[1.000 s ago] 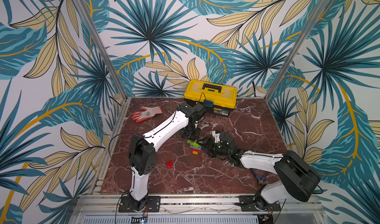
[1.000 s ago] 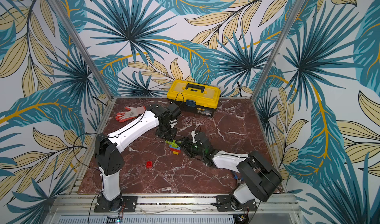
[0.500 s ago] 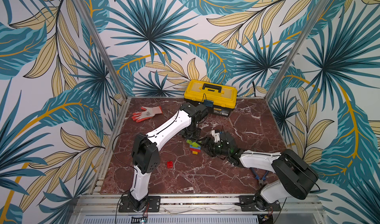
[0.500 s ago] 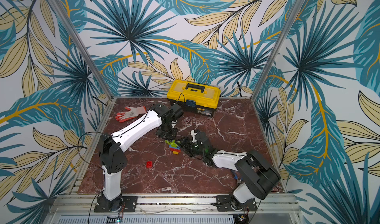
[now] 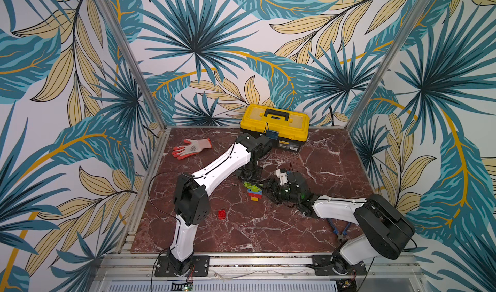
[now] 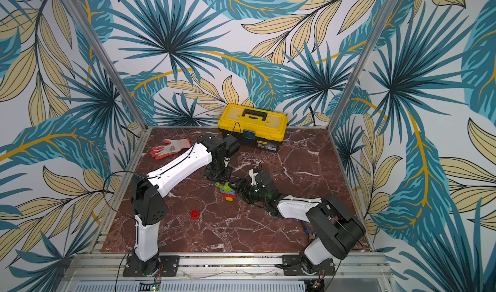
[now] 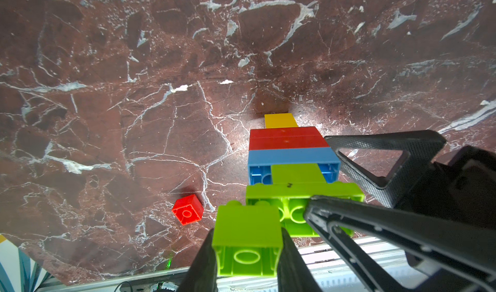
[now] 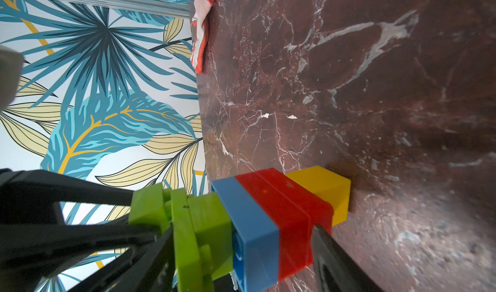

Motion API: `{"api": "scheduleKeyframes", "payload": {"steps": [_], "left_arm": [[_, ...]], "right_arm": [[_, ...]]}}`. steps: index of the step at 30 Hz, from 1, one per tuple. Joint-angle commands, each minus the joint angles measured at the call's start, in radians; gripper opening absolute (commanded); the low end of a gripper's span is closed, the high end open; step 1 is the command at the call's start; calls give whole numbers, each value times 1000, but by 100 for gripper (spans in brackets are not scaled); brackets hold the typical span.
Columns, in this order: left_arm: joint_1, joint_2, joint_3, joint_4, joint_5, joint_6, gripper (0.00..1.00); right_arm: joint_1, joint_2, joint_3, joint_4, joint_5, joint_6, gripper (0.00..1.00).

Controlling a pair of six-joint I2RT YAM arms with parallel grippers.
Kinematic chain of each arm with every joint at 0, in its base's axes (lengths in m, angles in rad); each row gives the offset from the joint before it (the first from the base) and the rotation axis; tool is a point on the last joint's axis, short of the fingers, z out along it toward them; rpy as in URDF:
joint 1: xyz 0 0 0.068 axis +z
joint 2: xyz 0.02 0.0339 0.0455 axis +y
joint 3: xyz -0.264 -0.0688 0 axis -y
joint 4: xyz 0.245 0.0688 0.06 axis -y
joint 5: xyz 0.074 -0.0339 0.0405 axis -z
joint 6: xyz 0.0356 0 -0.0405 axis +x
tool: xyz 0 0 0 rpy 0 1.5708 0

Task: Assemble a carrot with lego
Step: Assemble the lego brick with the lego brick.

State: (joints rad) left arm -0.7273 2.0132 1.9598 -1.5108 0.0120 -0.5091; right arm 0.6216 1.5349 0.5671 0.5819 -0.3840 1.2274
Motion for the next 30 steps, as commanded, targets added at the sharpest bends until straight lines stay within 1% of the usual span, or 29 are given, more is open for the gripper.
{"api": "scheduleKeyframes", "payload": {"steps": [1, 14, 19, 30], "left_arm": [[-23, 102, -67, -13, 95, -19, 23], [-20, 90, -58, -3, 110, -75, 23], [-17, 63, -67, 16, 103, -101, 20], [15, 6, -143, 72, 103, -117, 17]], "right_arm": [[7, 71, -47, -148, 18, 8, 75], [4, 90, -52, -136, 4, 4, 74], [1, 102, -53, -125, -8, 4, 74], [-9, 105, -51, -129, -22, 4, 72]]}}
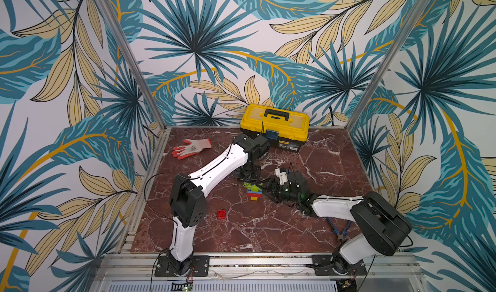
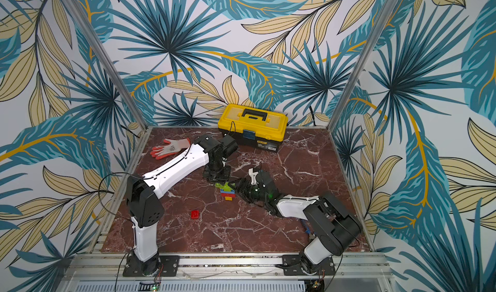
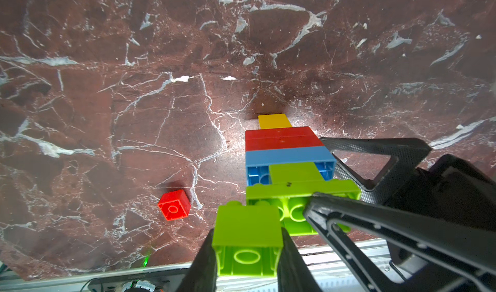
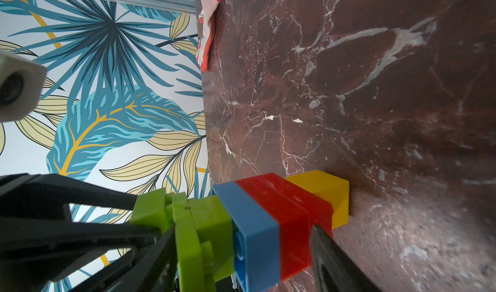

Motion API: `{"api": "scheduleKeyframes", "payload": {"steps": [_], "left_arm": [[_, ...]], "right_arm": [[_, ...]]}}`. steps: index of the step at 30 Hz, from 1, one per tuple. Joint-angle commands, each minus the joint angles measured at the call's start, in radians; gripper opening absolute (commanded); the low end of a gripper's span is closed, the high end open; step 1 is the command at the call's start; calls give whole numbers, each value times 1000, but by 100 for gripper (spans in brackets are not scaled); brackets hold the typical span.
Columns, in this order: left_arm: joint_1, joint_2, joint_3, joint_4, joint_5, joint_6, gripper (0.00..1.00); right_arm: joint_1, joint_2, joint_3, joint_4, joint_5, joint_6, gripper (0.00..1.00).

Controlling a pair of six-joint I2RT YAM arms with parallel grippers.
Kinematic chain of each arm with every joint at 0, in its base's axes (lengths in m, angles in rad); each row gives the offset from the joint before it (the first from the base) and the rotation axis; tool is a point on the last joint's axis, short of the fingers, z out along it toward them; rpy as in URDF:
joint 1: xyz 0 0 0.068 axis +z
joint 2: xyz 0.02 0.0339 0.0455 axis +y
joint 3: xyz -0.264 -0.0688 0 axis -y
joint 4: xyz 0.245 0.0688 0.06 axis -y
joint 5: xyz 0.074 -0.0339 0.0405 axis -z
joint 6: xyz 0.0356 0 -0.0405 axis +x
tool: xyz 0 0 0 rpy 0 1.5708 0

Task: Assemble a carrot with lego
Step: Assemble the lego brick with the lego brick.

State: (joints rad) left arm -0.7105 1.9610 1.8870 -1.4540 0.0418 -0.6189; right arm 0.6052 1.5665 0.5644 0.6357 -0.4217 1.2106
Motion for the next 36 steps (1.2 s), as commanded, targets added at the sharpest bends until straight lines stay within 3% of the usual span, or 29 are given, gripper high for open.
{"api": "scheduleKeyframes", "payload": {"steps": [1, 9, 13, 29, 36], "left_arm": [[3, 56, -76, 19, 75, -7, 17], [11, 70, -79, 30, 93, 6, 15], [1, 83, -81, 29, 87, 16, 7], [-22, 147, -141, 25, 88, 42, 6], [-32, 152, -178, 17, 55, 43, 0]], "right_arm": [[8, 72, -48, -183, 16, 23, 72], [8, 68, -53, -185, 15, 29, 71], [7, 76, -55, -177, 14, 33, 71], [8, 93, -57, -159, 9, 33, 71], [8, 99, -52, -157, 8, 31, 71]]}}
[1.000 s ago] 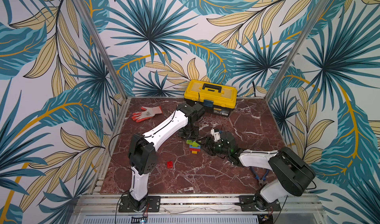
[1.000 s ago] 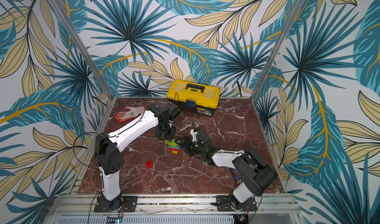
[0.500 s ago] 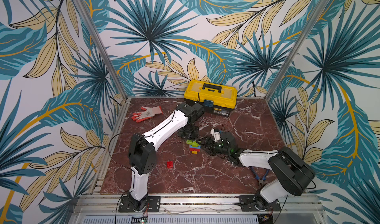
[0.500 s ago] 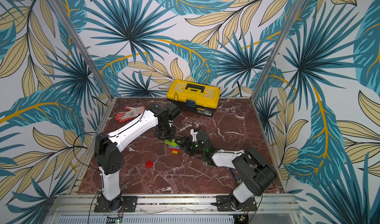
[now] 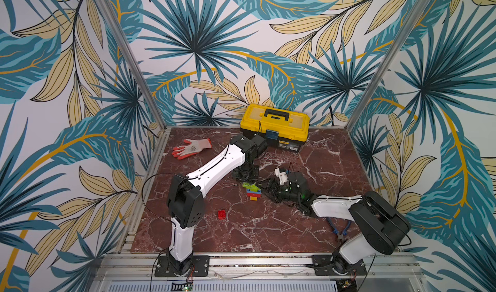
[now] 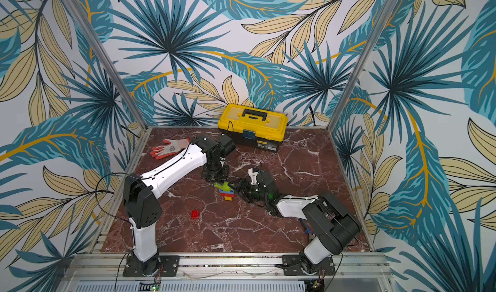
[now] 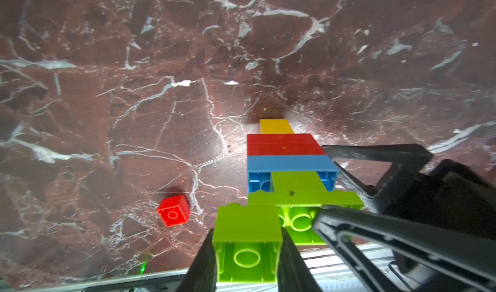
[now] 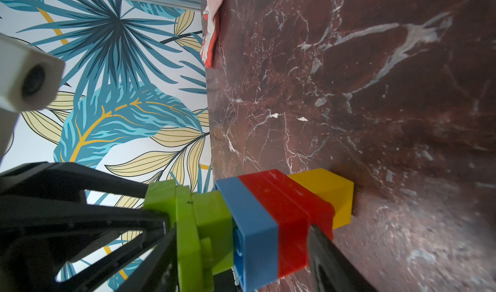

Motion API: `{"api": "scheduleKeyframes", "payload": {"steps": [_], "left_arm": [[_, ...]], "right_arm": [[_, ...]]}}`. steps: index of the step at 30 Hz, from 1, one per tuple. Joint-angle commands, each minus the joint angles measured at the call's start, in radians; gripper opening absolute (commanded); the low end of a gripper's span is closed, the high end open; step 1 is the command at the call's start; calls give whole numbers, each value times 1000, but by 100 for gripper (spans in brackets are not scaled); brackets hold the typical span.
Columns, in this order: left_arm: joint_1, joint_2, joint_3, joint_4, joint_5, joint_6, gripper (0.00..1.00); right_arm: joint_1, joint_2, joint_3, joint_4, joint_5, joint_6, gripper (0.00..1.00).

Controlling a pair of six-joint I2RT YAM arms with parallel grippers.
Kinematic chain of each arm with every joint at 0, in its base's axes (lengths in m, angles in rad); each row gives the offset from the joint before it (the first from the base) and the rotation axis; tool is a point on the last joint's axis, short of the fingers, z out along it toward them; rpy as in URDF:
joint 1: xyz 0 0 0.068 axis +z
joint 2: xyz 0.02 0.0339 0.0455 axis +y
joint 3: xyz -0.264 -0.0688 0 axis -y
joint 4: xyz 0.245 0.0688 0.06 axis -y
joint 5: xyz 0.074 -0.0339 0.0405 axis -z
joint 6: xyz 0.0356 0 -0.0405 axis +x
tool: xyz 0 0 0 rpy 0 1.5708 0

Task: Assemble a carrot with lego
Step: Assemble the lego brick with the lego brick.

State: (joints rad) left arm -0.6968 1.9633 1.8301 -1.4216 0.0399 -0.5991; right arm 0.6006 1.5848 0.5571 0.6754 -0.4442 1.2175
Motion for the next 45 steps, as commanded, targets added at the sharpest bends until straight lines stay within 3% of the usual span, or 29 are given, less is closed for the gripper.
{"api": "scheduleKeyframes", "payload": {"steps": [1, 5, 9, 26, 34, 45], "left_arm": [[-47, 149, -124, -18, 48, 22, 0], [-55, 148, -107, -26, 43, 25, 4], [-56, 142, -78, -25, 44, 26, 15], [-89, 153, -11, -25, 81, 25, 14], [-90, 154, -23, -24, 78, 23, 15], [-89, 107, -28, -25, 62, 20, 36]], "right_arm": [[12, 82, -45, -197, 30, 24, 71], [13, 84, -45, -200, 29, 23, 71], [13, 80, -43, -200, 29, 23, 71], [13, 47, -17, -232, -30, -10, 80], [13, 78, -16, -228, -41, -7, 75], [12, 97, -14, -241, -34, -4, 74]]}}
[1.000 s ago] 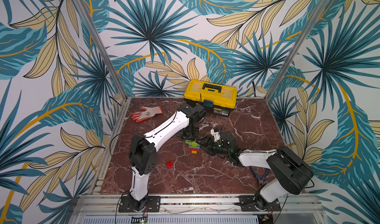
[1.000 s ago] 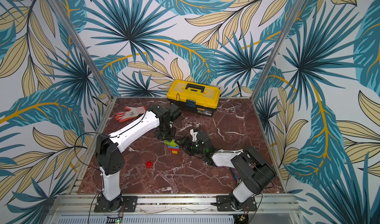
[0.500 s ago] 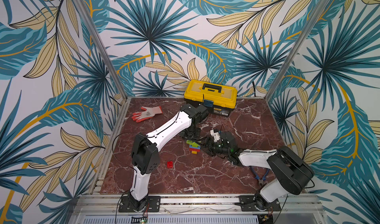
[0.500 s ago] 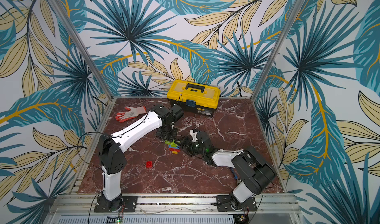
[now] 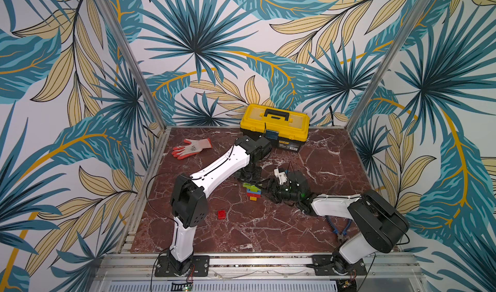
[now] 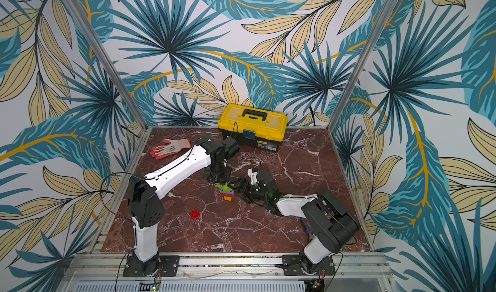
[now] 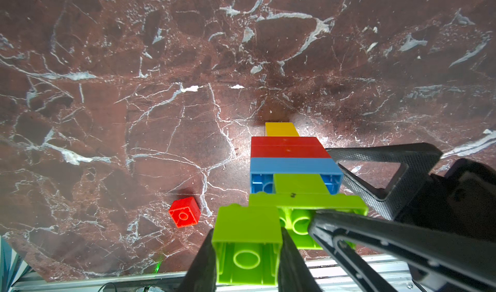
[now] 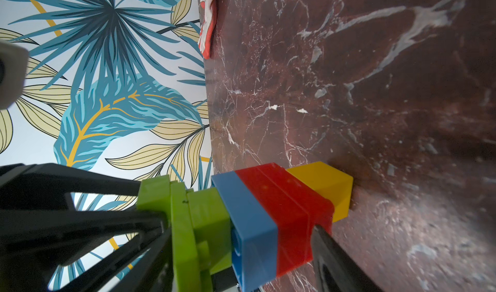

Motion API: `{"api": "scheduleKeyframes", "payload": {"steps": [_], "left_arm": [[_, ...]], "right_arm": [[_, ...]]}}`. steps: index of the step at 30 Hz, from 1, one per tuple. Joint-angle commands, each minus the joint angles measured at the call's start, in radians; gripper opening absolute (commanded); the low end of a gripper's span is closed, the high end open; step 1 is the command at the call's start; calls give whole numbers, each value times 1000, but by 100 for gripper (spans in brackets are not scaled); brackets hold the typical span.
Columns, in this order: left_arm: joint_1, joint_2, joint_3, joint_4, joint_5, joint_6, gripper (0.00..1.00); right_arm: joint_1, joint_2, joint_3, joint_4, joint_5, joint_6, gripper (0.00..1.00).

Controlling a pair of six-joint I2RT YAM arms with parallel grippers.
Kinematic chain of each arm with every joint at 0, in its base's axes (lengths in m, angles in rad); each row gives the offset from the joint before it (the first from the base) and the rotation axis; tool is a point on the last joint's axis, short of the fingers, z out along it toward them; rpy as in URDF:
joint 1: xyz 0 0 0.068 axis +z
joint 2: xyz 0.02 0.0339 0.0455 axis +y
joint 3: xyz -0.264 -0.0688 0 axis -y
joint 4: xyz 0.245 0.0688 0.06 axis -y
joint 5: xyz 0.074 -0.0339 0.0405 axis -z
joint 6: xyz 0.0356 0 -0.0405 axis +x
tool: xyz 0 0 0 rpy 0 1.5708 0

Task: Assemble a carrot with lego
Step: Assemble the lego brick with the lego brick.

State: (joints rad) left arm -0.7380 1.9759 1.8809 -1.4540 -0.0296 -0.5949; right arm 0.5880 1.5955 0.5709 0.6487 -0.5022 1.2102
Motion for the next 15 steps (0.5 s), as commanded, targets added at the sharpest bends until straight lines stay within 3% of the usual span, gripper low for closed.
{"api": "scheduleKeyframes", "payload": {"steps": [1, 11, 15], "left_arm": [[-48, 89, -78, 7, 130, 15, 37], [-46, 38, -63, 7, 101, 7, 48], [-43, 29, -56, 7, 86, 2, 59]], "right_arm": [[25, 86, -27, -216, 24, 3, 74], [25, 75, -23, -230, 30, -1, 73], [25, 72, -24, -232, 31, 0, 73]]}}
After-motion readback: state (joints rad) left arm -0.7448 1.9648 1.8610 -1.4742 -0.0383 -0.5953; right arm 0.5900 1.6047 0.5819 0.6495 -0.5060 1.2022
